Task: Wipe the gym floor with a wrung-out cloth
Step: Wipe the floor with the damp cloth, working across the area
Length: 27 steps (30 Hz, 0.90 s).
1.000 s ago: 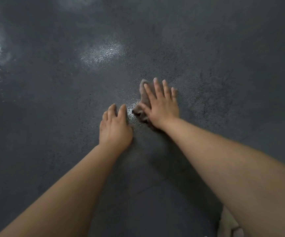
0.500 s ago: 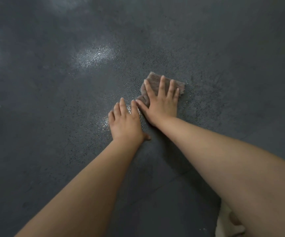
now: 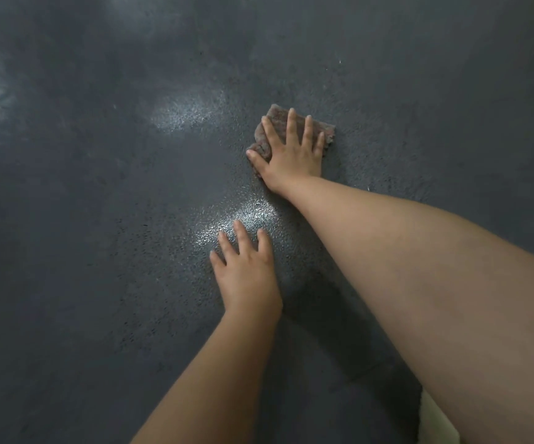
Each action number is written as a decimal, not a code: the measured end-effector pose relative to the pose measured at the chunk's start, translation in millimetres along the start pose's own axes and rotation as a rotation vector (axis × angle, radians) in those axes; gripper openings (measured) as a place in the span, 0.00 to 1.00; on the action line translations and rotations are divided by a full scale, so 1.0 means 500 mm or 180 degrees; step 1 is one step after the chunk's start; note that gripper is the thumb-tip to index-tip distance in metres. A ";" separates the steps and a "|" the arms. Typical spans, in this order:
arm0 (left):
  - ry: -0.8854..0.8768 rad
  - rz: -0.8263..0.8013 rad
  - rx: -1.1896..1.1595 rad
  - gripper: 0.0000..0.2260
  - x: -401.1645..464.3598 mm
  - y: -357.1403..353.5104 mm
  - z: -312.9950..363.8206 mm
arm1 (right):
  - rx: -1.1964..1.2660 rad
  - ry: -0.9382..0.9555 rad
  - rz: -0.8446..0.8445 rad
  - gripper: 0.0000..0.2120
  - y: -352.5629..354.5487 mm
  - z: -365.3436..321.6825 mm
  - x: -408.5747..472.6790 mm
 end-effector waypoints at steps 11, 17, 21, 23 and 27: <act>0.0115 -0.0058 -0.0334 0.44 0.008 -0.004 0.006 | 0.0023 -0.0062 0.0039 0.32 0.054 0.033 0.121; 0.0059 -0.0145 -0.0401 0.50 0.004 -0.009 0.001 | 0.0112 -0.0412 0.0142 0.32 0.077 0.126 0.136; 0.0063 -0.0129 -0.0455 0.49 0.002 -0.002 0.003 | 0.0165 -0.0636 0.0148 0.31 0.074 0.131 0.124; -0.0009 -0.0191 -0.0321 0.48 -0.004 -0.003 0.003 | 0.0160 -0.0422 0.0072 0.31 0.063 0.087 0.112; -0.0051 0.0557 -0.0358 0.29 0.025 0.090 -0.053 | -0.0002 0.0556 -0.0175 0.30 0.026 -0.067 0.090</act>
Point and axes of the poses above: each hand's wrist, its own x-axis towards the middle knuckle, its own y-axis out of the back of the hand, z = x × y, the point moved 8 cm from there along x, towards the middle knuckle, and after that the axes turned 4 degrees about x, right-handed, at the moved point
